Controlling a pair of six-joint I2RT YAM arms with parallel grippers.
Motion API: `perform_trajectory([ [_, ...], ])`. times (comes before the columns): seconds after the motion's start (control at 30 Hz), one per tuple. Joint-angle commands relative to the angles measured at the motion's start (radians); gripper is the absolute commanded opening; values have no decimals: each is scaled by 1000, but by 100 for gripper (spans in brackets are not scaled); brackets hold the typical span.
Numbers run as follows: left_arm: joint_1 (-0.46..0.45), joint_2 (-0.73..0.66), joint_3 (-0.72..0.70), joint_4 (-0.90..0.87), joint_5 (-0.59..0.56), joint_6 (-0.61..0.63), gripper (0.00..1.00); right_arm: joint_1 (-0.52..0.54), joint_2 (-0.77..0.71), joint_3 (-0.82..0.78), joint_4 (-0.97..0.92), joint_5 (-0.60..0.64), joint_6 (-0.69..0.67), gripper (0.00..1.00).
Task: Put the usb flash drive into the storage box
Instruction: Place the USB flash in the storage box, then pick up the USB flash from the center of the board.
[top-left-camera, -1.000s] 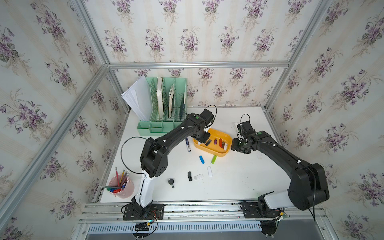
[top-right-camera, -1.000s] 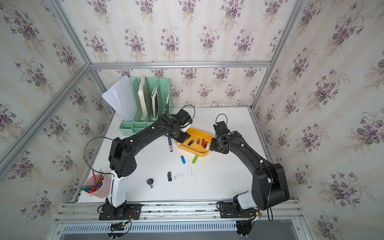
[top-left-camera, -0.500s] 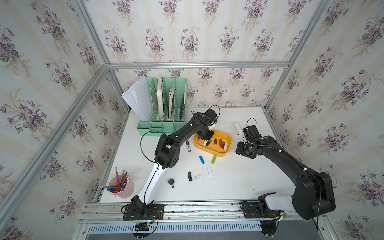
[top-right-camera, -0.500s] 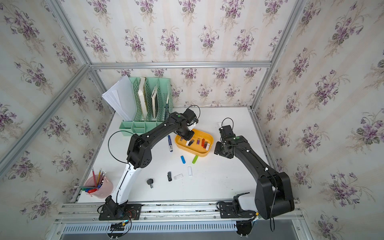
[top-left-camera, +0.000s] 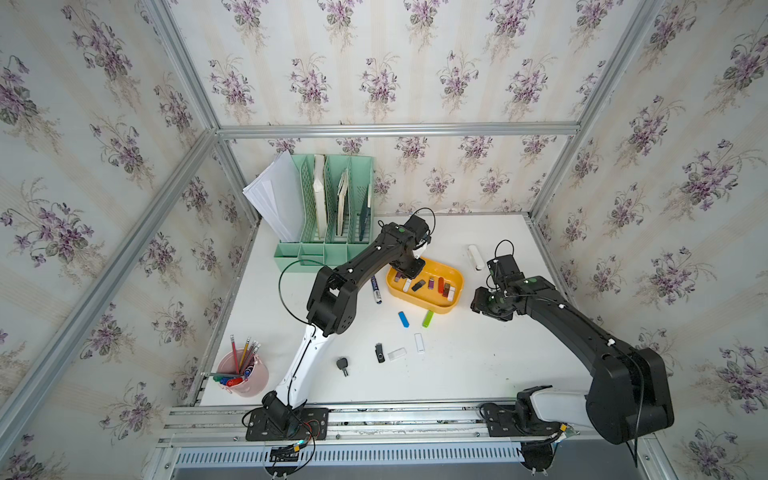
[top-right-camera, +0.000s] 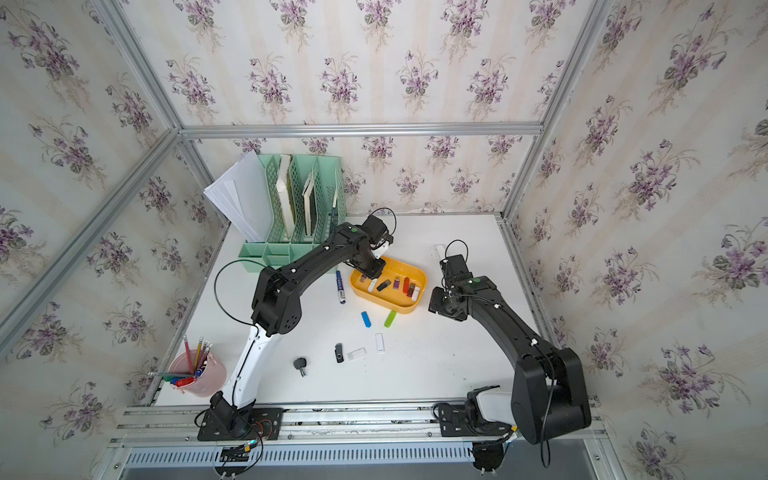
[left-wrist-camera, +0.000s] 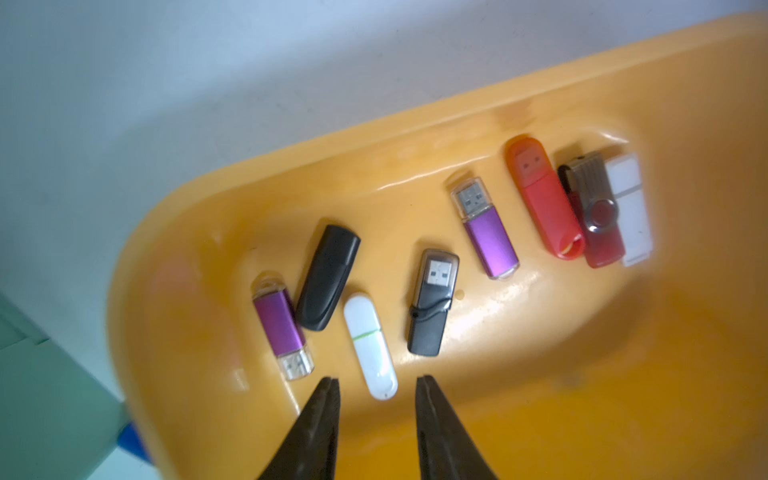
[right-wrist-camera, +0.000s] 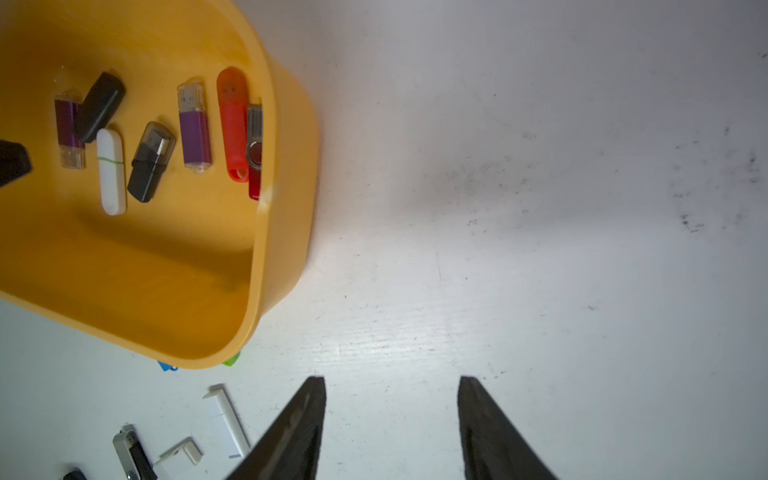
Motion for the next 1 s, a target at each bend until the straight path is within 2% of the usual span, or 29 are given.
perform_trajectory([
  [0.0,7,-128,-111,-1,-7,-37,45,54,-40,-31,20,-47,32,58],
  [0.17,11,-377,-473,78,-26,-94,59,243,-49,-46,28,-26,106,61],
  [0.2,11,-419,-543,91,-29,-110,61,321,-37,-43,30,-12,121,61],
  [0.27,13,-491,-666,115,-33,-138,65,409,-2,-33,38,13,148,62],
  [0.43,14,-657,-932,177,-60,-213,70,557,123,-5,88,29,194,58],
  [0.63,20,-801,-1115,200,-68,-270,76,614,279,64,108,75,187,57],
  [0.97,20,-936,-1267,203,-82,-326,78,618,390,115,120,99,169,48],
])
